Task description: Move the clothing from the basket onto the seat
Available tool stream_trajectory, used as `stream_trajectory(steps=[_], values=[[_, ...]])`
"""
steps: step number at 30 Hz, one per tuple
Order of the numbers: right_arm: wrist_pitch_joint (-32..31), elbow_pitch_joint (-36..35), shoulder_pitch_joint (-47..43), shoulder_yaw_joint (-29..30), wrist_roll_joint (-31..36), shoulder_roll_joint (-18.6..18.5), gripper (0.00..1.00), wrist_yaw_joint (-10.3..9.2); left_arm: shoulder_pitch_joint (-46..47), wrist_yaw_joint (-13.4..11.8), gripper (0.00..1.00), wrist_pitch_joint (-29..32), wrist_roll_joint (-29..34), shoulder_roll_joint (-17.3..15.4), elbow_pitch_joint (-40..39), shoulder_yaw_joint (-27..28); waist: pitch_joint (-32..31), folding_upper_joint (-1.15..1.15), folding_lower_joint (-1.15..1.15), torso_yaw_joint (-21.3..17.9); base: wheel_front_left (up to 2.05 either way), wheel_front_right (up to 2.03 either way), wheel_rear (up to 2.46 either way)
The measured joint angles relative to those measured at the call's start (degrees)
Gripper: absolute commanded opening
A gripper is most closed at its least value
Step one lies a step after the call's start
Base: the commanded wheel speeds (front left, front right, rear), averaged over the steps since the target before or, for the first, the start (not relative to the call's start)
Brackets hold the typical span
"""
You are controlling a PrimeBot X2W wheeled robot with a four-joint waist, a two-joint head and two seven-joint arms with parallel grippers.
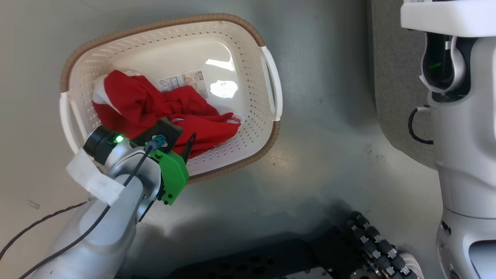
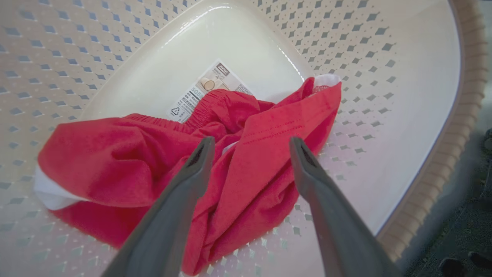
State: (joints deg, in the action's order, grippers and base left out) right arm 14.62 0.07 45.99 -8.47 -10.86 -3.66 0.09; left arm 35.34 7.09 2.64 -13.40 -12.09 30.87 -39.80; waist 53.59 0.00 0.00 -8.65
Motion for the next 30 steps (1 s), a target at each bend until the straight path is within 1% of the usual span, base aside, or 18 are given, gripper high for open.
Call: stream_trajectory(steps=[10, 20, 30], values=[[0.05, -0.46, 1.92, -0.76, -0.01, 0.04, 1.00, -0.01, 3.57, 0.02, 1.00, 0.80, 0.04, -0.38, 4.14, -2.31, 2.49, 0.00, 0.00, -2.11, 0.00, 0.00, 0.00], [0.05, -0.98, 1.99, -0.96, -0.01, 0.09, 1.00, -0.10, 5.89, 0.03, 1.00, 0.83, -0.42, -0.60, 7.64, -6.30, 3.92, 0.00, 0.00, -3.74, 0.00, 0.00, 0.00], [0.05, -1.80, 2.16, -1.23, -0.01, 0.12, 1.00, -0.20, 8.36, 0.03, 1.00, 0.82, -0.54, -1.47, 10.94, -7.06, 4.53, 0.00, 0.00, -4.69, 0.00, 0.00, 0.00]])
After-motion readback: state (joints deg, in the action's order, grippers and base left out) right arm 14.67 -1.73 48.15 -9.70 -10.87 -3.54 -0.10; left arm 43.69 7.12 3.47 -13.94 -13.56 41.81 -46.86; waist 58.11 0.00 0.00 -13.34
